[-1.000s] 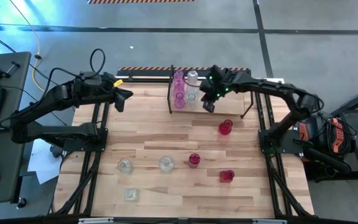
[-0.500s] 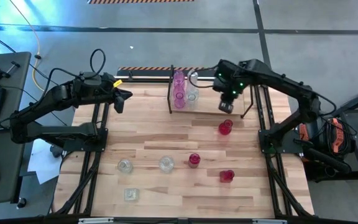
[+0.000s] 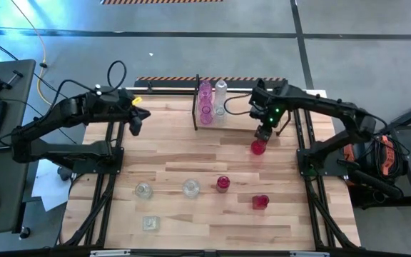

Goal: Sort vases onto shelf
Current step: Put the red vase on the shelf

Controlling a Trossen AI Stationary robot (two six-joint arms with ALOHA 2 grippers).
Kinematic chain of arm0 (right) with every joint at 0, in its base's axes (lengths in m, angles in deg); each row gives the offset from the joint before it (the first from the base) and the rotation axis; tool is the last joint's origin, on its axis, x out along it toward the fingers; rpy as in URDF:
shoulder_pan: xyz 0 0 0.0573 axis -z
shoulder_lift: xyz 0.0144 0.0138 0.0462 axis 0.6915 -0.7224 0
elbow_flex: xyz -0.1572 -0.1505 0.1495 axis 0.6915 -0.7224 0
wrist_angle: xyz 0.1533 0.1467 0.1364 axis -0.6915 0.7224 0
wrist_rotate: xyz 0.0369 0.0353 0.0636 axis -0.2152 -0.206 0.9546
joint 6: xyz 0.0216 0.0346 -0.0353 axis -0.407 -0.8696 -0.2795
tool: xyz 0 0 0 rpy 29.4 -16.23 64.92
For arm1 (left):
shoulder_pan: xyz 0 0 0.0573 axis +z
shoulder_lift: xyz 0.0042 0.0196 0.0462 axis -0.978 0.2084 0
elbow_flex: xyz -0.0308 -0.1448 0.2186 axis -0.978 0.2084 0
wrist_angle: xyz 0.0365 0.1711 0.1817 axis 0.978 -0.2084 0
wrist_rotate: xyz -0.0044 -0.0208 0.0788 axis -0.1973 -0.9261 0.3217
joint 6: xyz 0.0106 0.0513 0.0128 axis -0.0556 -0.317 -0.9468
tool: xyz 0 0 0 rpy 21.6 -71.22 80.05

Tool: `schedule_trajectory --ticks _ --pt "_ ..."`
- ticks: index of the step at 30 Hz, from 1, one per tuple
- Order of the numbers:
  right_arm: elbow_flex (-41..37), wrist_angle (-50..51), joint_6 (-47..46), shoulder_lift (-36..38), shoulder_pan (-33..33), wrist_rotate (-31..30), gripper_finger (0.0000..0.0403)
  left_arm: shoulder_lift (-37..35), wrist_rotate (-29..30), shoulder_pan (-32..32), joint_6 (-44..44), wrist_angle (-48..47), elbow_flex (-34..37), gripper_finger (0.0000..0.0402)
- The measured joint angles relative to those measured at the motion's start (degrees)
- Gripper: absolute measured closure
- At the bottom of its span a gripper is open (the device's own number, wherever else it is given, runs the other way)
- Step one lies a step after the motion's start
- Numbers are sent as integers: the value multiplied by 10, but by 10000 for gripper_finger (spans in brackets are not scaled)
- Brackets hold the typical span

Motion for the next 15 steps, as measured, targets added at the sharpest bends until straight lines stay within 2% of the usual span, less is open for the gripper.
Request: schedule_trajectory --ticks 8,15 --pt "-100 -74 -13 28 -2 5 243 0 0 -4 1 -3 0 367" --pt "-154 -138 -22 26 -2 7 243 0 2 -4 7 -3 0 367"
